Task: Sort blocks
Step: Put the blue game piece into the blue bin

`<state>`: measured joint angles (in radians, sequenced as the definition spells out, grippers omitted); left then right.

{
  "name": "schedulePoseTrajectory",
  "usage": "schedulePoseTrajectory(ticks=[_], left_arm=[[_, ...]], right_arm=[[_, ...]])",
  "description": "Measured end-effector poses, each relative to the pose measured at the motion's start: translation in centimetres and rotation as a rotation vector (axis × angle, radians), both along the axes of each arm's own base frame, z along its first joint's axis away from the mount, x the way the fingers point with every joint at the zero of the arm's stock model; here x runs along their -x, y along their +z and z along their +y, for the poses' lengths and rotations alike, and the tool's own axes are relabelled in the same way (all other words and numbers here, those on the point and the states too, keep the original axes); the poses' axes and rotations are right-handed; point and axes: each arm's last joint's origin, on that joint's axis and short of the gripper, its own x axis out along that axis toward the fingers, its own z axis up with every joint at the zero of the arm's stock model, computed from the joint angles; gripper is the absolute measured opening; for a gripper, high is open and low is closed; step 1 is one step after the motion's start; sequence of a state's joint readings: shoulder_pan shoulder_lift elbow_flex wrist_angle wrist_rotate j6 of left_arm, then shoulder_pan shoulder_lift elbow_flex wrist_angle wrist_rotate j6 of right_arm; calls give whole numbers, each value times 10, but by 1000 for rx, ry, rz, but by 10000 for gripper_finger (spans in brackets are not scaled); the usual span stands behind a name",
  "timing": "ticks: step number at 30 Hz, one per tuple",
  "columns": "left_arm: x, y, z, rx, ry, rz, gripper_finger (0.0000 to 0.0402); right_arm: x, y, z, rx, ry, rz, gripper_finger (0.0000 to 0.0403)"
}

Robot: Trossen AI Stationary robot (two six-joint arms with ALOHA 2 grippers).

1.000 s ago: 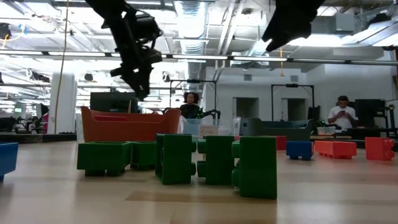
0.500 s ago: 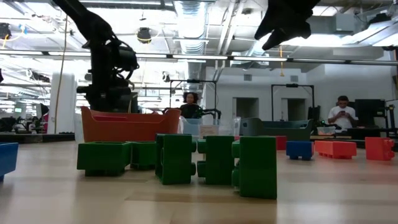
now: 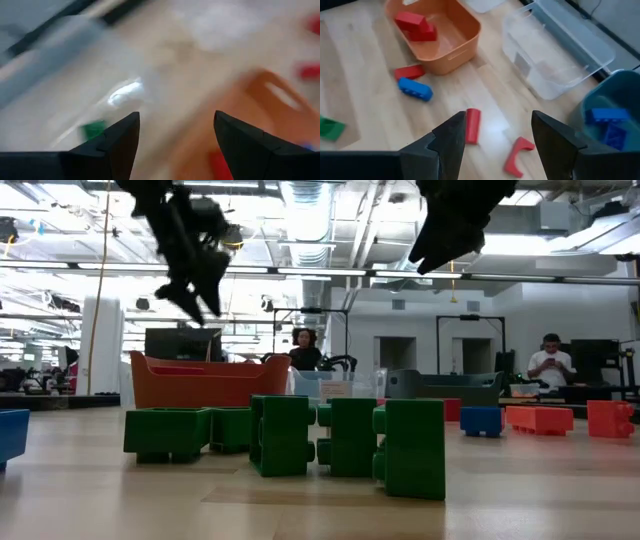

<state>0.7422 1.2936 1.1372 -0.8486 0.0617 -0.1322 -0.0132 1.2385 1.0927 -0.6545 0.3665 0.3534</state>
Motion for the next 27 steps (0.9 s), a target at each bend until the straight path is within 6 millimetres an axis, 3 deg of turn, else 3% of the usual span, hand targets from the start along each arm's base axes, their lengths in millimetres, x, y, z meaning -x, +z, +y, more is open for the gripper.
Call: schedulePoseTrajectory(ticks=[9, 13, 21, 27], left_arm=[[-62, 19, -139, -53, -429, -155, 249], [-82, 13, -186, -107, -472, -197, 249], [-138, -44, -216, -47, -427, -178, 249], [-153, -82, -232, -126, -320, -104, 232]], right_arm=[[0, -2, -24, -11, 84, 41, 234], [-3, -3, -30, 12, 129, 48, 234], [-18, -10, -34, 6, 195, 26, 234], [-10, -17, -33, -21, 196, 123, 234]])
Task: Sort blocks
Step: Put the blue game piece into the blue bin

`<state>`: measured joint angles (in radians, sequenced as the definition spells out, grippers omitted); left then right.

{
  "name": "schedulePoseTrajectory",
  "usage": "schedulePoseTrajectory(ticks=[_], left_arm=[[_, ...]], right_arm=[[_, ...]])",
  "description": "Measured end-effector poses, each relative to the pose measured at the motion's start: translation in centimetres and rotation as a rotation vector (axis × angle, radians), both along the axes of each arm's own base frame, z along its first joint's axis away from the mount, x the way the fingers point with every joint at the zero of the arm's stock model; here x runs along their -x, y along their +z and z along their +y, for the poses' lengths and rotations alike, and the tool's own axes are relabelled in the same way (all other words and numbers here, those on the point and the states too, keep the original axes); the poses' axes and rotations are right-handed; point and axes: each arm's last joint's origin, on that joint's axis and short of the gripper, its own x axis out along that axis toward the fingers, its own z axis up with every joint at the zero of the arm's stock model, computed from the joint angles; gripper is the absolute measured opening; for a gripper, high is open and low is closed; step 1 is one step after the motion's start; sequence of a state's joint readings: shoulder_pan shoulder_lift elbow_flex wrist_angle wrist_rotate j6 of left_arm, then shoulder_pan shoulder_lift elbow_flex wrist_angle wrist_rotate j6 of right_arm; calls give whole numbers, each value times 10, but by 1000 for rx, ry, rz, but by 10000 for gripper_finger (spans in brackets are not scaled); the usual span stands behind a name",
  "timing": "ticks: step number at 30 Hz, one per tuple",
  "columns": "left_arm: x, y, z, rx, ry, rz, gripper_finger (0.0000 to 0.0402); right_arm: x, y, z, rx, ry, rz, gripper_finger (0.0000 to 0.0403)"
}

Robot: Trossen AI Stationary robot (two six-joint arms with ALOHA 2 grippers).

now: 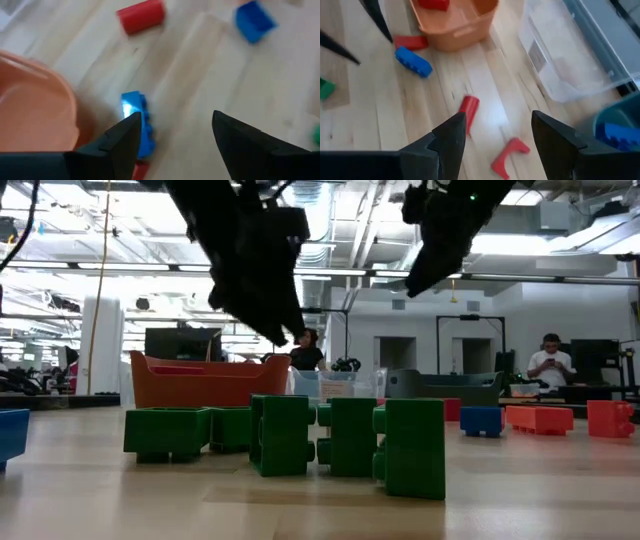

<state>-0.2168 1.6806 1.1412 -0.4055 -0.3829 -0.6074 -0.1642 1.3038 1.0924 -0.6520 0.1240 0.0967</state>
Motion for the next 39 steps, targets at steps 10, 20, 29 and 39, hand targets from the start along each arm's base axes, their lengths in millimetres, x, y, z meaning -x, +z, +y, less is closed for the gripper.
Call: schedulePoseTrajectory(ticks=[10, 20, 29, 39], left_arm=[[-2, -25, -2, -23, 81, 84, 211], [-13, -59, 5, 51, 188, 156, 210], [-15, -66, 5, 50, 229, 161, 142], [-22, -53, 1, 136, 198, 140, 84]], right_arm=[[12, 12, 2, 6, 1, -42, 234], [8, 13, 18, -9, 43, -64, 234], [8, 14, 20, -26, 32, -71, 234], [10, 13, 20, -29, 31, -57, 234]])
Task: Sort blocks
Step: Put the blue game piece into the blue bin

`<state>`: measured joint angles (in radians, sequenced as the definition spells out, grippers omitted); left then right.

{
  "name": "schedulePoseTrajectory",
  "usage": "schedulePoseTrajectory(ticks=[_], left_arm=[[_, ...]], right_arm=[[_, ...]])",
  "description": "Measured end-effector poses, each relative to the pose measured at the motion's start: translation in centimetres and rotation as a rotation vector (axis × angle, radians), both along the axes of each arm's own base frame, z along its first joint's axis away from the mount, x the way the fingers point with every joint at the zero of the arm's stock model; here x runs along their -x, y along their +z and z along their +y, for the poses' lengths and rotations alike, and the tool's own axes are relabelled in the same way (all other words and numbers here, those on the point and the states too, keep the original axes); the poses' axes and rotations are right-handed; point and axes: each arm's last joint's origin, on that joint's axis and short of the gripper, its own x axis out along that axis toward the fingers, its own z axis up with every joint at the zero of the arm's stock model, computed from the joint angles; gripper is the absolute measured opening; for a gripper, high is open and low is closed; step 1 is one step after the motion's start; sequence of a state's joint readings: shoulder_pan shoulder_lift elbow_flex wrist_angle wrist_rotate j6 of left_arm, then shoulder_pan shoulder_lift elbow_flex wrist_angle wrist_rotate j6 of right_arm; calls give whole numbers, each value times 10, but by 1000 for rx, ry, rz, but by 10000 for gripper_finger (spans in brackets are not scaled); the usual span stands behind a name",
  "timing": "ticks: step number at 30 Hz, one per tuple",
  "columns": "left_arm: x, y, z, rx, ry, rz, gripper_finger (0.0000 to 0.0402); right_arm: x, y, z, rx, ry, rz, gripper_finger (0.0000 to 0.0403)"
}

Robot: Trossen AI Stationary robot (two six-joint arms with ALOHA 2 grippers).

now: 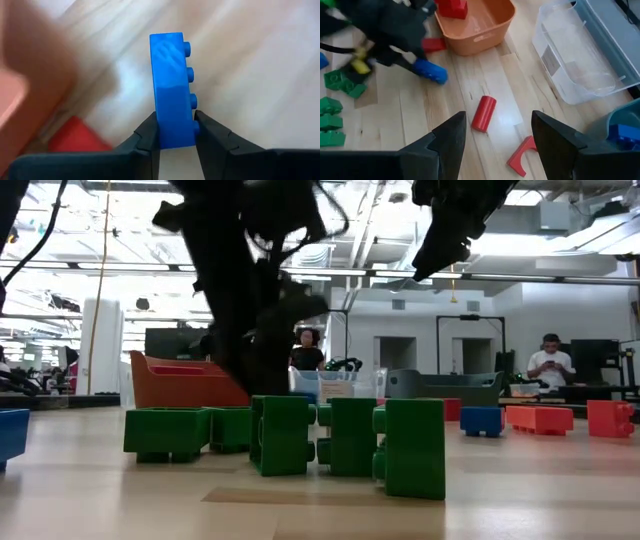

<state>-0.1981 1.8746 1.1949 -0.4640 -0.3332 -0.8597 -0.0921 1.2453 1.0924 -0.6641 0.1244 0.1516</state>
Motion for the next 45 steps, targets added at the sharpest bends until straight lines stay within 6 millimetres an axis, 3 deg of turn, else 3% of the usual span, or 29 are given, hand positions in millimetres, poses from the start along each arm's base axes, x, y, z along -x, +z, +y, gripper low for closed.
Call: schedulePoseTrajectory(ticks=[8, 14, 20, 28, 39, 45], left_arm=[[-21, 66, -16, -148, -260, -152, 90], [-36, 96, 3, -292, -336, -192, 93], [-47, 120, 21, -252, -471, -263, 94], [-53, 131, 37, -209, -521, -376, 95], [-52, 136, 36, -206, -558, -406, 96], [-45, 151, 43, -231, -552, -442, 96]], right_arm=[[13, 13, 10, -178, 186, -62, 234], [7, 19, 18, -178, 251, -143, 234], [7, 21, 32, -148, 363, -159, 234], [6, 22, 34, -94, 328, -163, 234], [3, 17, 39, -84, 334, -138, 234], [3, 17, 39, -83, 331, -135, 234]])
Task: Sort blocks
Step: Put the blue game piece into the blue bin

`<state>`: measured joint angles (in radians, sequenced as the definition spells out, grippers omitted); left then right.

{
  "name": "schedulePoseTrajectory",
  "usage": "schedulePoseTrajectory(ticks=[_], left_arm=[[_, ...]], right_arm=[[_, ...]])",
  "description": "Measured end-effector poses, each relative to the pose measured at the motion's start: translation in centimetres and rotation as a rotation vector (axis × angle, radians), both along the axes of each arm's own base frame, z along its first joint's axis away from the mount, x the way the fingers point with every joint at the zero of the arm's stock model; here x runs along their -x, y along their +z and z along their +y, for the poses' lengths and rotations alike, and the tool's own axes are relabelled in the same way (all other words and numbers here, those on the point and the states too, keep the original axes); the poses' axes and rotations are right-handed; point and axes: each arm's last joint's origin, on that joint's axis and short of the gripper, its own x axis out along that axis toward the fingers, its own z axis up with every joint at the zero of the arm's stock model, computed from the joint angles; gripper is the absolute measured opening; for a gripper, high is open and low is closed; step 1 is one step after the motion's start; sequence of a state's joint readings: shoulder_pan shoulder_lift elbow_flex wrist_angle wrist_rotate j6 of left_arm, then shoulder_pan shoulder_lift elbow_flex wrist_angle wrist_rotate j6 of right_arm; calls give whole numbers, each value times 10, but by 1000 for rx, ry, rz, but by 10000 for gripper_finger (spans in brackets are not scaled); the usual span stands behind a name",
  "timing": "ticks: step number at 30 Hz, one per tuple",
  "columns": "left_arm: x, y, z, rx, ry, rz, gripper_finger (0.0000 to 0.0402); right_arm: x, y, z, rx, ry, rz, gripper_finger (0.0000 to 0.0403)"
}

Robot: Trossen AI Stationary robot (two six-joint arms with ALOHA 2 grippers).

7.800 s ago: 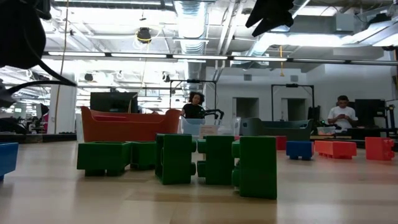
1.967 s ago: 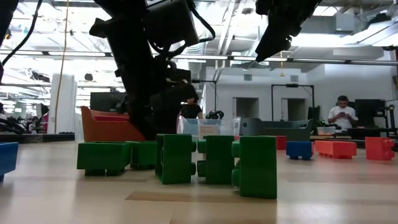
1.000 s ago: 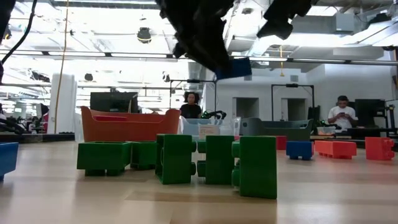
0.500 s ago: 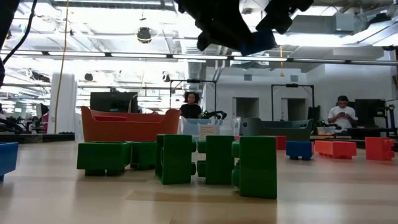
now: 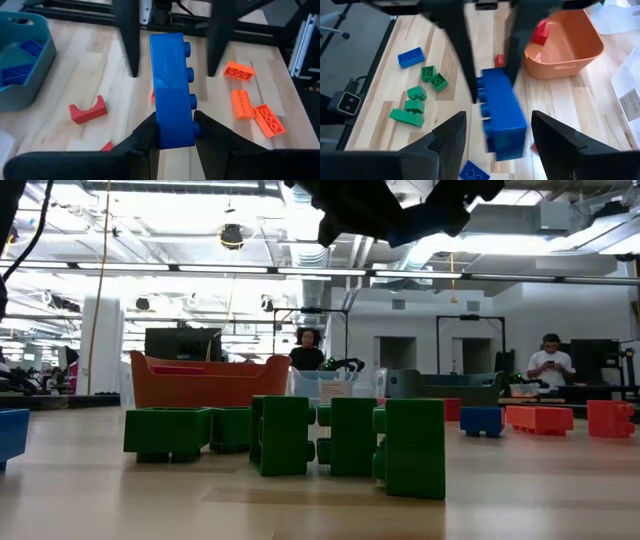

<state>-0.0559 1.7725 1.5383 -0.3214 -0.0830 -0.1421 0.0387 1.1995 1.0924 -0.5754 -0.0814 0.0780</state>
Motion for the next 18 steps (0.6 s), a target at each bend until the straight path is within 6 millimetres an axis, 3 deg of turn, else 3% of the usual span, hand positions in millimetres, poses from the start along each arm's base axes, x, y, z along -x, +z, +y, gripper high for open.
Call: schedulePoseTrajectory(ticks=[10, 13, 18], left_arm=[[3, 6, 7, 1, 8, -13, 96], [3, 6, 7, 3, 4, -14, 96], [3, 6, 7, 5, -6, -11, 97]], right_arm=[[-8, 0, -1, 9, -32, -44, 222], [-8, 0, -1, 5, -41, -35, 184], [-5, -3, -3, 9, -38, 6, 87]])
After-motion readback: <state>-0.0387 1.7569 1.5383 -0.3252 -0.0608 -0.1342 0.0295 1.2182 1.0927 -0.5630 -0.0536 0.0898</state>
